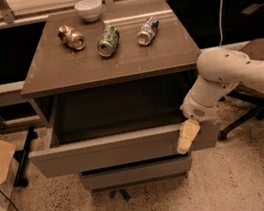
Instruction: Open top drawer
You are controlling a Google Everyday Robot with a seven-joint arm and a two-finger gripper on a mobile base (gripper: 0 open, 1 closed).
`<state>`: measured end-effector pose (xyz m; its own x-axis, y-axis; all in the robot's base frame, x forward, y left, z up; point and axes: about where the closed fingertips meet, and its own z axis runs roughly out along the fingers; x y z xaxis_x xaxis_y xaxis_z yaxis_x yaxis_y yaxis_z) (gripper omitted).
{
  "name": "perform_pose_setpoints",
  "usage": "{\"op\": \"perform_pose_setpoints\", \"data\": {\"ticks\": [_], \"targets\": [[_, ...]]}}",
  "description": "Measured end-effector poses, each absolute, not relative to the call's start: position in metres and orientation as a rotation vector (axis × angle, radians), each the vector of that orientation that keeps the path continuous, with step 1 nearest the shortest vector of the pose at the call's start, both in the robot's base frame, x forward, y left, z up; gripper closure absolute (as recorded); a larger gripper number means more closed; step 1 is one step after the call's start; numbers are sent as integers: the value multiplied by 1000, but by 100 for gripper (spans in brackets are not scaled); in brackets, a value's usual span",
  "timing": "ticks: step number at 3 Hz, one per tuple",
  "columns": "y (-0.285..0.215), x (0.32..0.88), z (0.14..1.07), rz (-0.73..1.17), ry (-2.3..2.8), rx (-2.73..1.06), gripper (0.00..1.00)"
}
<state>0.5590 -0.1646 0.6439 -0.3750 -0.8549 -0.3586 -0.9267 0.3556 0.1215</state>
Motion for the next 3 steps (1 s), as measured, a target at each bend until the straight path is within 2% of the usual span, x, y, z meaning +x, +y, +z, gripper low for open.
{"op": "perform_pose_setpoints", "data": {"ticks": [3], "targets": [[-189, 501, 642, 603, 2474, -1642, 0]]}}
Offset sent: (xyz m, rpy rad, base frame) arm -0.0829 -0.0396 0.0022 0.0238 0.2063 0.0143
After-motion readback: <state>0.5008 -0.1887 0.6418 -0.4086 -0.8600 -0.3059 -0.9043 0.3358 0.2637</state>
